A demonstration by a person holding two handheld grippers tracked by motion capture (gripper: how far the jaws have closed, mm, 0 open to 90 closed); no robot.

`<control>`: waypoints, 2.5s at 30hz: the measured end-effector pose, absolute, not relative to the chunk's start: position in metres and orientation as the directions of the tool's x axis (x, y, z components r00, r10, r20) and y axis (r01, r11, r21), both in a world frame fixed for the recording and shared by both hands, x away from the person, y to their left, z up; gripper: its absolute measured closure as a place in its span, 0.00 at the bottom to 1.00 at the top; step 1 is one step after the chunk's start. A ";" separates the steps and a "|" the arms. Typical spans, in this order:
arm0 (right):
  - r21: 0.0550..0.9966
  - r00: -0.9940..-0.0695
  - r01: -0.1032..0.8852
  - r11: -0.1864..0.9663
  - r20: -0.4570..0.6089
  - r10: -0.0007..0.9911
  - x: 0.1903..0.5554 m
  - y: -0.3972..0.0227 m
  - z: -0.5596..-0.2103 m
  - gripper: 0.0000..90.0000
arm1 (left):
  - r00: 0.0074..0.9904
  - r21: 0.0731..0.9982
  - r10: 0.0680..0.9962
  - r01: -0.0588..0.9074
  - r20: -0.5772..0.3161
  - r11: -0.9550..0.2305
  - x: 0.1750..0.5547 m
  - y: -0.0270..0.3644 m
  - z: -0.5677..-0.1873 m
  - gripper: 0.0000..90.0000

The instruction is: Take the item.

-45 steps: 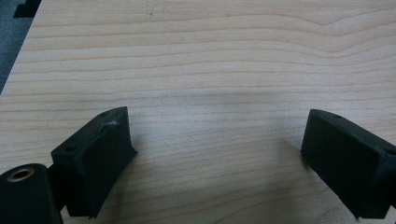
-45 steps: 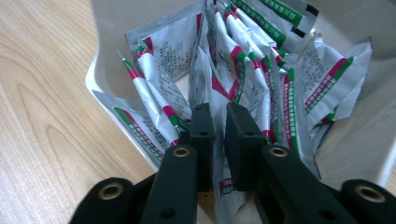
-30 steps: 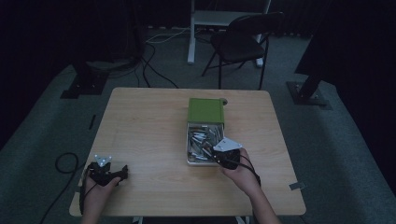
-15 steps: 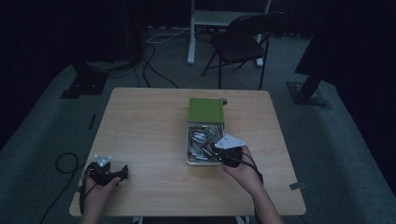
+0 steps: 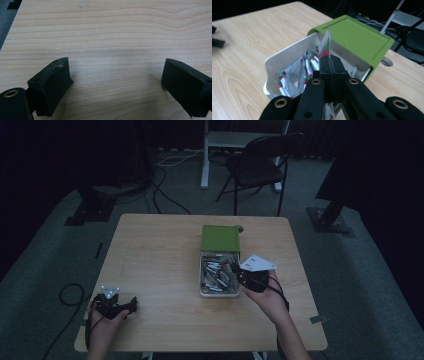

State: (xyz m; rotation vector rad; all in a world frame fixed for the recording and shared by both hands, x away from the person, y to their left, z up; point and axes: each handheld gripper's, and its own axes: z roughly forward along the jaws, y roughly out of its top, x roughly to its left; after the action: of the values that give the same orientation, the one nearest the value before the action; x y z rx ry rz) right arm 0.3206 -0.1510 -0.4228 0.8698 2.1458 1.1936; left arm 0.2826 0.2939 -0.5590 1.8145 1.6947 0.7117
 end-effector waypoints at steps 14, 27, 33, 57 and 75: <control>0.894 -0.577 0.285 0.345 -0.127 0.807 0.326 -0.186 -0.406 1.00 | 0.065 0.706 0.998 0.706 0.010 -0.053 0.283 0.294 -0.559 0.10; 0.890 -0.500 0.341 0.303 -0.101 0.860 0.326 -0.221 -0.426 1.00 | 0.065 0.706 0.998 0.706 0.011 -0.053 0.283 0.294 -0.559 0.10; 0.878 -0.473 0.377 0.294 -0.090 0.877 0.326 -0.233 -0.441 1.00 | 0.065 0.706 0.998 0.706 0.011 -0.054 0.283 0.294 -0.559 0.10; 0.814 -0.405 0.513 0.274 -0.052 0.913 0.326 -0.257 -0.501 1.00 | 0.065 0.706 0.998 0.707 0.011 -0.054 0.283 0.294 -0.559 0.10; 0.793 -0.347 0.565 0.227 -0.022 0.938 0.334 -0.273 -0.517 1.00 | 0.065 0.705 0.998 0.707 0.011 -0.054 0.283 0.294 -0.559 0.10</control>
State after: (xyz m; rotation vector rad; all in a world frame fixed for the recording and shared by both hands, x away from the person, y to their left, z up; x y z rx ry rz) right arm 0.3343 -0.2727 -0.5170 1.3770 2.0001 0.9677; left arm 0.2826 0.2940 -0.5588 1.8170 1.6947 0.7110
